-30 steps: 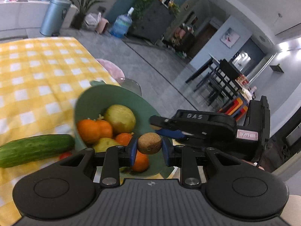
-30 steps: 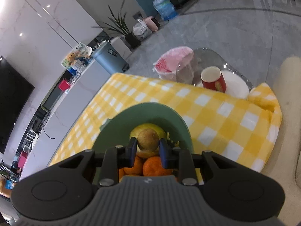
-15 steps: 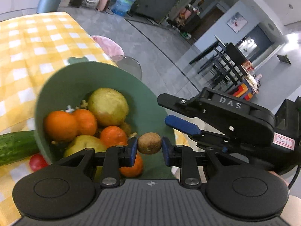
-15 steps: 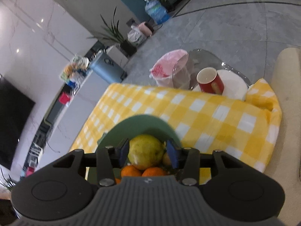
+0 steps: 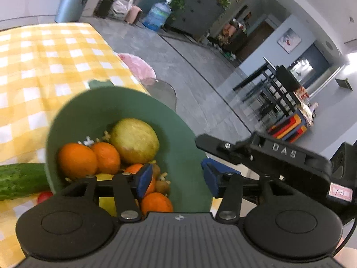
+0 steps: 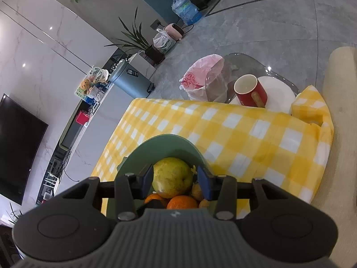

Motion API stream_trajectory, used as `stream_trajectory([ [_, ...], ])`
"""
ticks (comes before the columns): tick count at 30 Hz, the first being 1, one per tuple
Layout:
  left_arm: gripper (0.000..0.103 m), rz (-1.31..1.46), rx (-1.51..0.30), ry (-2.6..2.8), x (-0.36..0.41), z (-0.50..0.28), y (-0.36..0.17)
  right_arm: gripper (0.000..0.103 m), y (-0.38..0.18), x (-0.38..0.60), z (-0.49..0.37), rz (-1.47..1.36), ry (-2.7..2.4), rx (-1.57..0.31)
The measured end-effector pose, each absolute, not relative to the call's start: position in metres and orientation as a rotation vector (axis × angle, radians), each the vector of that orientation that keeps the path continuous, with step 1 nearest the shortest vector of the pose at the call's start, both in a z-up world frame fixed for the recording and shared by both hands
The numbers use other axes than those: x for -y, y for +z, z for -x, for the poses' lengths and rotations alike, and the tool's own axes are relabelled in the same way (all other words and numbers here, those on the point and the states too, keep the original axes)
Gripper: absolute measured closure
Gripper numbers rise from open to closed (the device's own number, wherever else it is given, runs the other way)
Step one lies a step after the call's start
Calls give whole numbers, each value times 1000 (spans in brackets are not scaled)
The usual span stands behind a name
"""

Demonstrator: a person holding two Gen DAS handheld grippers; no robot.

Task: Organize fruits
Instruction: 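Carry both kiwis over the colander and open both tools, then reach the left tool down and grasp another small brown kiwi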

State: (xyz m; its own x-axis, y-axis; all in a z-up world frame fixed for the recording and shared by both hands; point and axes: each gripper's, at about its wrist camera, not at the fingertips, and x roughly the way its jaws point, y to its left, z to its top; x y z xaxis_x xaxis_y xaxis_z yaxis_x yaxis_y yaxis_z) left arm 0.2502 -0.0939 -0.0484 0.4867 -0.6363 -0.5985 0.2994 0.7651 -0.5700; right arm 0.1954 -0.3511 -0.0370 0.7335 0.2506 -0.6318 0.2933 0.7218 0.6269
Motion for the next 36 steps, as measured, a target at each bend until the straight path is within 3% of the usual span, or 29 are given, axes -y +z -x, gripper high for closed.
stream_trajectory([
  [7, 31, 420, -876, -537, 80, -244, -36, 60, -33, 339, -197, -709, -33, -794],
  [8, 30, 438, -882, -550, 78, -243, -35, 57, -33, 337, -197, -702, -32, -797],
  [9, 29, 457, -890, -559, 76, -243, -35, 48, -32, 336, -198, -695, -31, -799],
  [13, 25, 453, -896, -536, 68, -240, -29, 45, -30, 330, -199, -653, -31, -814],
  [21, 23, 343, -876, -453, 60, -223, -7, 41, -29, 318, -202, -600, -29, -859],
  [27, 23, 302, -859, -374, 41, -205, 3, 43, -17, 301, -199, -540, -2, -835],
  [30, 23, 291, -873, -324, 27, -198, 7, 54, -12, 292, -197, -552, 24, -822],
  [36, 23, 306, -875, -221, -4, -182, 10, 55, -9, 265, -198, -628, 200, -845],
])
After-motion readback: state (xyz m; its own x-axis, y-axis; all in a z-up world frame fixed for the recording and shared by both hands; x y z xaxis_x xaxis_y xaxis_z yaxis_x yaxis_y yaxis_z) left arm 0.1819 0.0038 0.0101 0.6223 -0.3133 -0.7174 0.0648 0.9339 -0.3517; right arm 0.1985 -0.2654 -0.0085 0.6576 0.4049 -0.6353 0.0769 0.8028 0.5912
